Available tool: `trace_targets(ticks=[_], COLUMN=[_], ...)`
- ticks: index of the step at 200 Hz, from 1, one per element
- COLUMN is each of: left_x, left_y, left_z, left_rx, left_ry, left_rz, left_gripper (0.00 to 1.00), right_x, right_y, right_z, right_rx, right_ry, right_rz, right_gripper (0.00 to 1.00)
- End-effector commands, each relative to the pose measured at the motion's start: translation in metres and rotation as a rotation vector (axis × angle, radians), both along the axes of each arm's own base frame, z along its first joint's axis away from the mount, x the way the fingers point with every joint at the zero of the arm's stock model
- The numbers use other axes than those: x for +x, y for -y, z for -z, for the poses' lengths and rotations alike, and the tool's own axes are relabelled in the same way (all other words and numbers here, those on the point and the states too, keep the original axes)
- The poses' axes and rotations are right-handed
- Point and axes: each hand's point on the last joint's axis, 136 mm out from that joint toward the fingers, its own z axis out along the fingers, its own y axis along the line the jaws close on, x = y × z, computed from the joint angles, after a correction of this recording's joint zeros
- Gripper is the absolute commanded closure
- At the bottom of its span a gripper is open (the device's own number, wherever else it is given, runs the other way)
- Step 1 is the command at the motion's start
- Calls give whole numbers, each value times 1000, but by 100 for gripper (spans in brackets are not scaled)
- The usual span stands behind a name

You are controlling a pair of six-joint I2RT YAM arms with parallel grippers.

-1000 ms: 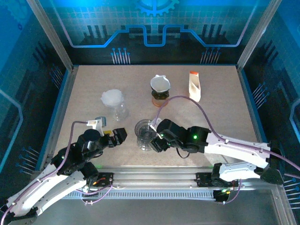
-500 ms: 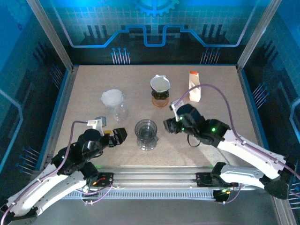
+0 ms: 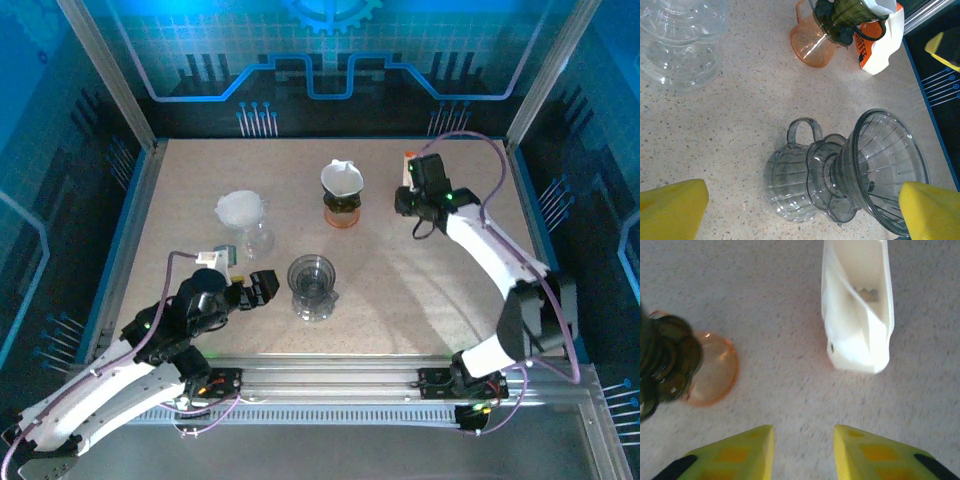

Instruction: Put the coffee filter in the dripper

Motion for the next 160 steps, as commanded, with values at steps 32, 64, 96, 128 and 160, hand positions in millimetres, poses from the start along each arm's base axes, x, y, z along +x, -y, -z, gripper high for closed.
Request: trace_targets(ticks=[32,64,96,128,160], left_x=[-2,-2,-2,-2,-3], left_y=[1,0,-1,-2,-2], left_z=[-8,-8,-5,-3,0], left_rx=[-25,-26,-24,-24,-29], left_ry=[20,22,15,10,0], left_rz=[7,5,0,-6,-12], left_gripper=[1,1,1,1,1], right_x=[53,68,80,89,98], right_y=[29,42,50,52,52], right_z=[23,33,39,49,55], right_rx=[-268,-382,-416,-428,-451], right_ry=[-80,-106,-121,-140,-150], right_rz=[-8,-16,-20,-28,-46], right_gripper=[69,70,70,71,71])
